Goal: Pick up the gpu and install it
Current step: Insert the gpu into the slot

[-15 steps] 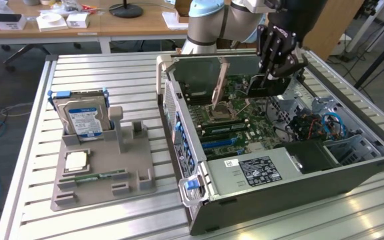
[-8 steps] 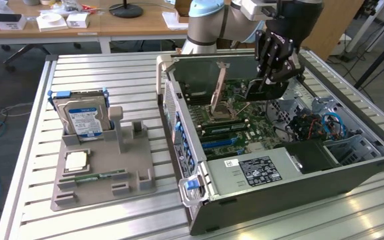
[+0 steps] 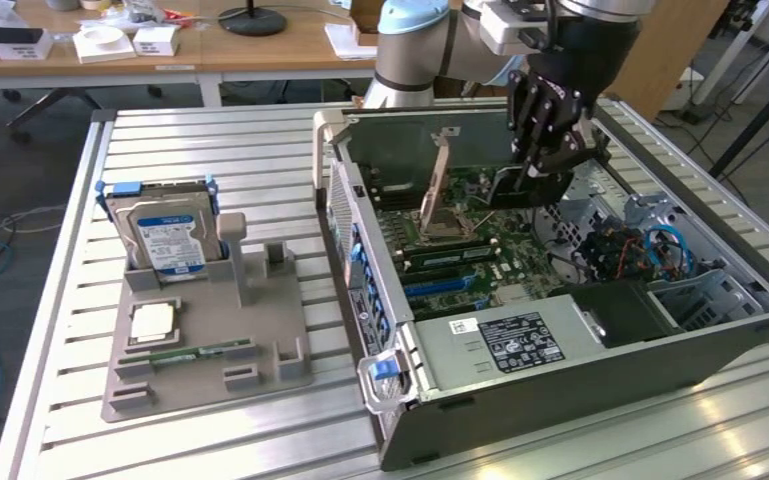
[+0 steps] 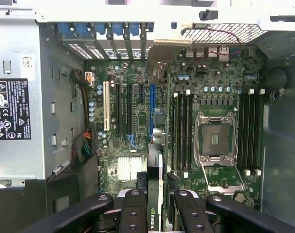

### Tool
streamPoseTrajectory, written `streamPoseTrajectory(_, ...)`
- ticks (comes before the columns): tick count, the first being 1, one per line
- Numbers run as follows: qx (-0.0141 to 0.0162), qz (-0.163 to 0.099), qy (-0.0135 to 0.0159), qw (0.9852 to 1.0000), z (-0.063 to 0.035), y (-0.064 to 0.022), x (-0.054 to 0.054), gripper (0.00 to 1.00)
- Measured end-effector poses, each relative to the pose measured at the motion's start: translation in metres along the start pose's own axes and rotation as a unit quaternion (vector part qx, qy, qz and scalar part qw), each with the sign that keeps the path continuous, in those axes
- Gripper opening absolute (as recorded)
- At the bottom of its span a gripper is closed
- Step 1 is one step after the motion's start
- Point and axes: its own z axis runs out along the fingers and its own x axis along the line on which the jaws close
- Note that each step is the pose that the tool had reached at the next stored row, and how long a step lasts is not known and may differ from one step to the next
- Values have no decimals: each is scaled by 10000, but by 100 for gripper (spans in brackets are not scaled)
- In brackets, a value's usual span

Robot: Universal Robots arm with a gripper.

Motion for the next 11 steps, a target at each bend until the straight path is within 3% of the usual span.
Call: streamPoseTrajectory(11, -13, 2, 3, 10000, 157, 2, 3, 26)
